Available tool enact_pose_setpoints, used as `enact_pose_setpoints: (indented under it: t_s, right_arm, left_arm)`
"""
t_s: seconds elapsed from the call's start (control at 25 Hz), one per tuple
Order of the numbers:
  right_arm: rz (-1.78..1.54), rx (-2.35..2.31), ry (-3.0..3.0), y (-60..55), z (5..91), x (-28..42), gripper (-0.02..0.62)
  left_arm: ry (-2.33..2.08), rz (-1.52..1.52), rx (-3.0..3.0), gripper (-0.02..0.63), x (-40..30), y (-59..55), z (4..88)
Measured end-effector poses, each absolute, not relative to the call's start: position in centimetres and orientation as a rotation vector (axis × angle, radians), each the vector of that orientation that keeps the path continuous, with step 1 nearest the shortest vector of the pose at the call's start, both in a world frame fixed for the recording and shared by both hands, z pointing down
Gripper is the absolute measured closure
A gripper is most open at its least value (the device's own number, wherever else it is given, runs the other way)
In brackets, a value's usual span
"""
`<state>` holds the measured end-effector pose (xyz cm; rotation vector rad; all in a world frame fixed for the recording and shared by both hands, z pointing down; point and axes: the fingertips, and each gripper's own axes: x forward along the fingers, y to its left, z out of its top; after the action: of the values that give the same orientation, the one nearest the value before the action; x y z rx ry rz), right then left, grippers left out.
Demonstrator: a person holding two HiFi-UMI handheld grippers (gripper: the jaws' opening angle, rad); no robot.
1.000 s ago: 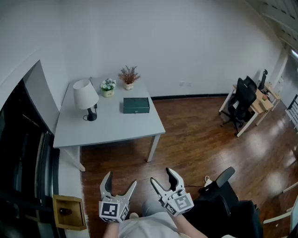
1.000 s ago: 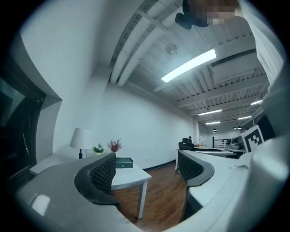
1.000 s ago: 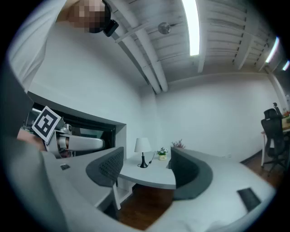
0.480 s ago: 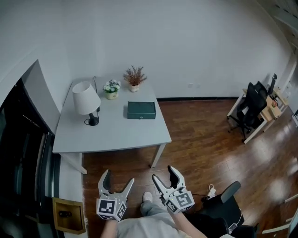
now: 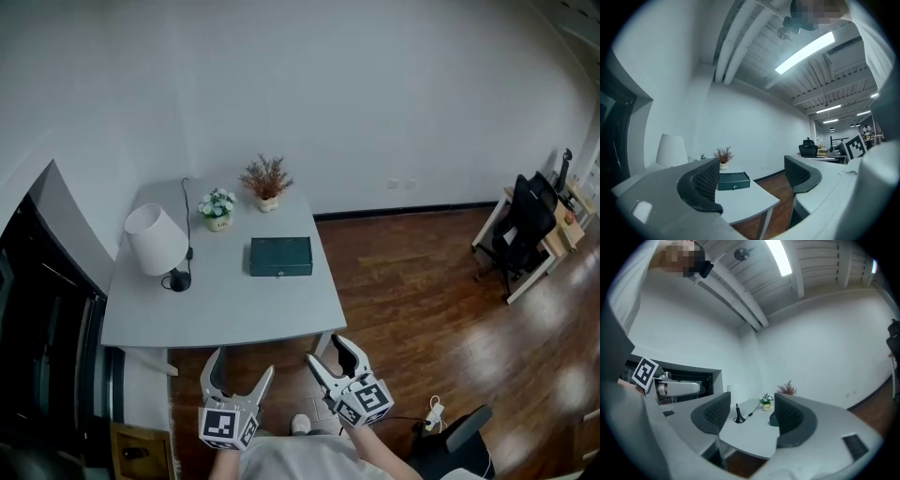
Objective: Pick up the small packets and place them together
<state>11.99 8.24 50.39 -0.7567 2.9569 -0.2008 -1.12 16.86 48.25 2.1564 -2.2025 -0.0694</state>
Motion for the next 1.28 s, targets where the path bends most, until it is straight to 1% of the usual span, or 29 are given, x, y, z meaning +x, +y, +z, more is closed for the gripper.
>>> enact_pose_setpoints:
  t_s: [0.16, 0.6, 0.96, 1.12, 1.28]
  right_arm:
    - [-0.315, -0.763, 2.974, 6.2, 51.9, 11.4, 0.307]
    - [-0.378, -0.898, 2.991, -2.7, 54.8, 7.8, 0.307]
    - [-0.437, -0.827, 3.05, -9.6, 55.2, -1.2, 0.307]
    - [-0.599, -0.864, 3.059, -11.7, 58.2, -4.0, 0.307]
    - [-0.727, -0.88, 3.111, -13.8, 62.7, -5.9, 0.307]
  left_arm:
    - [-2.189, -0.038, 2.133, 0.192, -1.9, 14.2, 48.6]
    - [-2.074, -0.056, 2.177, 0.192, -6.7, 4.2, 51.4]
    - [-2.046, -0.083, 2.245, 0.193, -13.7, -3.5, 50.2]
    - [-2.0, -0.044, 2.272, 0.192, -15.7, -4.7, 50.5]
    - [-1.984, -0.07, 2.236, 0.193, -18.4, -6.4, 50.9]
